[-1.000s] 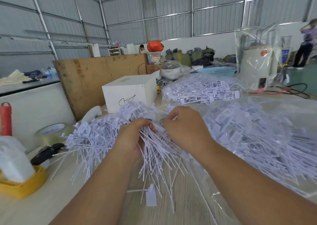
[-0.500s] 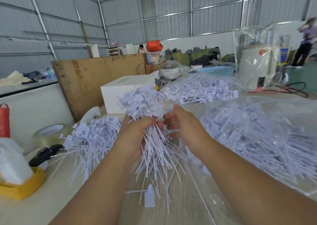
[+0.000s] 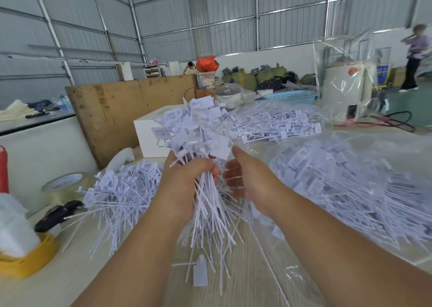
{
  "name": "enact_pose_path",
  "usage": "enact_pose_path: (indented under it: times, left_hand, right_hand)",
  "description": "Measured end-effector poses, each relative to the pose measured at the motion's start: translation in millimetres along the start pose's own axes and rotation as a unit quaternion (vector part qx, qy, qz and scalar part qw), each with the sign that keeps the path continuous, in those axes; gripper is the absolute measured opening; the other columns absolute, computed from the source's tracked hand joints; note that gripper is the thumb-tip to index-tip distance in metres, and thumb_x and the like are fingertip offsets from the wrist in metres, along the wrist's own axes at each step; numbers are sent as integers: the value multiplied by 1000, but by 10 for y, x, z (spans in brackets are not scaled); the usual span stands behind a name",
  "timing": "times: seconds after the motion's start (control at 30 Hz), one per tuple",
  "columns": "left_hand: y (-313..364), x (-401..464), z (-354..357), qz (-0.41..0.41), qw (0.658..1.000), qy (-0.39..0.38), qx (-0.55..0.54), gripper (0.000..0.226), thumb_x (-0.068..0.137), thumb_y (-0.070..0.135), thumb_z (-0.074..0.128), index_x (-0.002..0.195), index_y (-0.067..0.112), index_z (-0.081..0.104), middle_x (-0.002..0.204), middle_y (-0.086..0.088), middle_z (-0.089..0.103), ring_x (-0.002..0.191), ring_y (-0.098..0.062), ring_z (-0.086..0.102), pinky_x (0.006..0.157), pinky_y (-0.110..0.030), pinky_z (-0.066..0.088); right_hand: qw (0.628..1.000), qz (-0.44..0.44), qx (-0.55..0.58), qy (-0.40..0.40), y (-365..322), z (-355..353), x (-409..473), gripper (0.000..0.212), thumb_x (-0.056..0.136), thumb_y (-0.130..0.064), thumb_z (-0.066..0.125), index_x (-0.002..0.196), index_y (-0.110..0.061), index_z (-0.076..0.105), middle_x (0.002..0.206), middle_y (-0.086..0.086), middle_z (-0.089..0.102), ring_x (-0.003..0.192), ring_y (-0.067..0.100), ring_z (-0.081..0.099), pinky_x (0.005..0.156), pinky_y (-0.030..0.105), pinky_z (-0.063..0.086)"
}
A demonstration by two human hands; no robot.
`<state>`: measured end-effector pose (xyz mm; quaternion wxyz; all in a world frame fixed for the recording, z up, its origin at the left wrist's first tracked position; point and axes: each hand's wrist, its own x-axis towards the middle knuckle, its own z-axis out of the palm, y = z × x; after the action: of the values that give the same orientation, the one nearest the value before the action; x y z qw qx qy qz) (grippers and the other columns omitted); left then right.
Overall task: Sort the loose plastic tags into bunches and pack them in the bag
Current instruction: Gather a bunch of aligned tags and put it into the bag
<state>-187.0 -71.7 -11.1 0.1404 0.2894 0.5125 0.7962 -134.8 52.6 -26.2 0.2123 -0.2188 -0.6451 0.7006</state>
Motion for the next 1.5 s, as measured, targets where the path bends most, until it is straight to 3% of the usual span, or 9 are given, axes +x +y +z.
enact_pose_path:
  times: [0.23, 0.37, 0.47, 0.63, 0.8, 0.87, 0.97, 1.13, 1.5]
  left_hand:
    - [20, -2, -37, -32, 997, -39, -59, 16, 62, 3, 57, 52, 12, 66, 51, -4, 54, 42, -13, 50, 42, -20, 41]
    - [61, 5, -29, -72, 982, -49, -168, 13, 63, -4, 57, 62, 6, 64, 54, -1, 48, 42, -9, 46, 39, -18, 36]
    - [86, 34, -61, -106, 969, -60, -216, 9, 68, 6, 52, 77, 5, 53, 59, 0, 47, 40, -5, 42, 37, -15, 33]
    - [128, 95, -164, -161, 954, -83, -239, 15, 74, 15, 56, 82, 14, 43, 55, 3, 52, 35, -3, 38, 35, -12, 30]
    - [170, 106, -204, -218, 920, -161, -282, 70, 37, 8, 97, 81, 15, 43, 48, -4, 50, 31, -4, 40, 33, -13, 29]
    - [164, 88, -184, -228, 922, -180, -258, 72, 36, 10, 98, 82, 14, 43, 46, -5, 49, 31, -4, 39, 32, -13, 27]
    - [142, 68, -142, -213, 934, -184, -221, 61, 40, 12, 96, 79, 7, 50, 51, 0, 51, 31, -4, 39, 32, -14, 25]
    - [119, 80, -111, -150, 969, -108, -162, 12, 72, 14, 61, 68, 6, 55, 51, 0, 48, 31, -4, 36, 32, -14, 24]
    - [106, 126, -172, -72, 982, -56, -164, 8, 74, 12, 56, 74, 11, 48, 59, 3, 52, 35, -4, 37, 33, -14, 26]
  right_hand:
    - [948, -81, -307, -1, 122, -34, 10, 18, 95, -33, 52, 91, -16, 53, 85, 1, 59, 77, 22, 59, 71, 35, 46]
    - [925, -112, -363, 11, 208, -21, -31, 42, 87, -27, 58, 127, -20, 47, 101, 1, 59, 88, 21, 62, 71, 35, 51]
    - [920, -110, -375, 1, 251, -44, -2, 59, 87, -25, 58, 141, -30, 35, 99, 0, 60, 72, 10, 59, 51, 24, 38]
    - [940, -118, -318, 30, 304, -54, 34, 55, 85, -26, 58, 137, -27, 38, 86, 1, 64, 59, 13, 59, 53, 26, 45]
    - [953, -150, -265, 9, 291, -62, 23, 84, 86, -33, 61, 151, -44, 9, 56, -10, 59, 43, 5, 52, 42, 22, 43]
    - [948, -178, -263, -10, 283, -52, 16, 67, 86, -32, 62, 145, -41, 32, 58, -15, 60, 43, -1, 52, 44, 16, 40]
    - [947, -199, -250, 29, 245, -57, 29, 17, 90, -32, 59, 98, -19, 65, 58, -9, 55, 45, 6, 49, 49, 22, 36]
    - [942, -178, -282, 48, 278, -90, 58, 40, 96, -25, 52, 61, -7, 45, 54, 3, 44, 45, 15, 42, 47, 27, 31]
    - [913, -166, -367, 59, 304, -118, 57, 50, 97, -25, 52, 52, -16, 32, 46, -5, 33, 41, 11, 31, 43, 25, 23]
